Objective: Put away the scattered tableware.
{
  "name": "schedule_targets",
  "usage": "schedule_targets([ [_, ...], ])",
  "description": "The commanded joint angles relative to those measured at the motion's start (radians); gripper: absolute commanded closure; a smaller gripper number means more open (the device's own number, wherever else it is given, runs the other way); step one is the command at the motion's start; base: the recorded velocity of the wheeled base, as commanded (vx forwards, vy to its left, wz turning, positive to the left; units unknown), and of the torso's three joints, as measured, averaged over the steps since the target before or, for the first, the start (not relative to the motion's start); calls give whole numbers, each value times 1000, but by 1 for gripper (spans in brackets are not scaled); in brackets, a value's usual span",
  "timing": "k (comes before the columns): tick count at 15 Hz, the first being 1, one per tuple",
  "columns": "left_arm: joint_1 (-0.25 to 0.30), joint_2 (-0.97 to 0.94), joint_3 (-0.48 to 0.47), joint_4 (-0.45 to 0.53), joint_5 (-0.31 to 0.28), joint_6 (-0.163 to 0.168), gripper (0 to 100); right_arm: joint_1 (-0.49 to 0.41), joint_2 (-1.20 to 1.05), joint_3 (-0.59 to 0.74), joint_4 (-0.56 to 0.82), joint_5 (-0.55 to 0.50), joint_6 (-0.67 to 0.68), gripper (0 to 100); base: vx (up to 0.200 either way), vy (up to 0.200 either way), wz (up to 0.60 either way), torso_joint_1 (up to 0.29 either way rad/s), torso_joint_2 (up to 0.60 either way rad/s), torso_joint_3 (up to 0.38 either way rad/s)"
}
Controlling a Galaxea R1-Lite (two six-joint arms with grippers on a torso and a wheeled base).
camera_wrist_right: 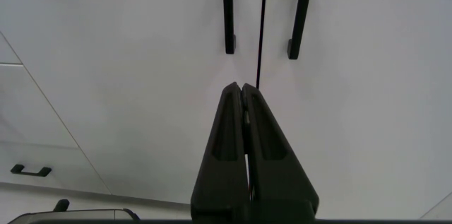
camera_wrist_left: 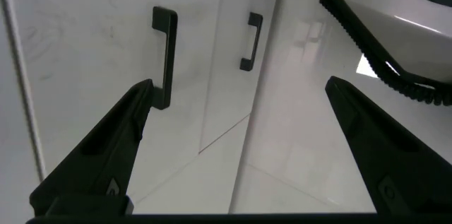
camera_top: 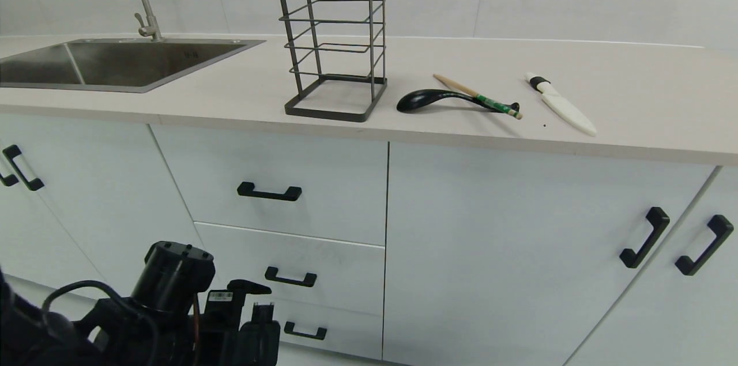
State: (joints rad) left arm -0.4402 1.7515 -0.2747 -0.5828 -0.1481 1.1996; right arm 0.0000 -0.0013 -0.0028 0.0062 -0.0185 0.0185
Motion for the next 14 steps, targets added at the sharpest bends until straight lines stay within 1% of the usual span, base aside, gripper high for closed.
schedule_targets([
  [1,1,160,0,-85,4,-3,0,0,1,0,0,0,0,100,0,0,0,0,0,0],
  [2,3,174,-1,-100,5,-5,0,0,1,0,0,0,0,100,0,0,0,0,0,0],
  [5,63,264,-9,-210,13,3,0,0,1,0,0,0,0,100,0,0,0,0,0,0],
  [6,67,275,-9,-223,12,3,0,0,1,0,0,0,0,100,0,0,0,0,0,0],
  [7,74,307,-11,-264,13,3,0,0,1,1,0,0,0,100,0,0,0,0,0,0],
  [8,72,332,-21,-290,12,3,0,0,1,0,0,0,0,100,0,0,0,0,0,0],
  [9,72,332,-21,-290,12,3,0,0,1,0,0,0,0,100,0,0,0,0,0,0],
  [10,64,379,-55,-325,12,5,0,0,1,1,0,0,0,100,0,0,0,0,0,0],
  [12,63,416,-83,-345,12,6,0,0,1,0,0,0,0,100,0,0,0,0,0,0],
  [14,63,439,-107,-345,12,6,0,0,1,0,0,0,0,100,0,0,0,0,0,0],
])
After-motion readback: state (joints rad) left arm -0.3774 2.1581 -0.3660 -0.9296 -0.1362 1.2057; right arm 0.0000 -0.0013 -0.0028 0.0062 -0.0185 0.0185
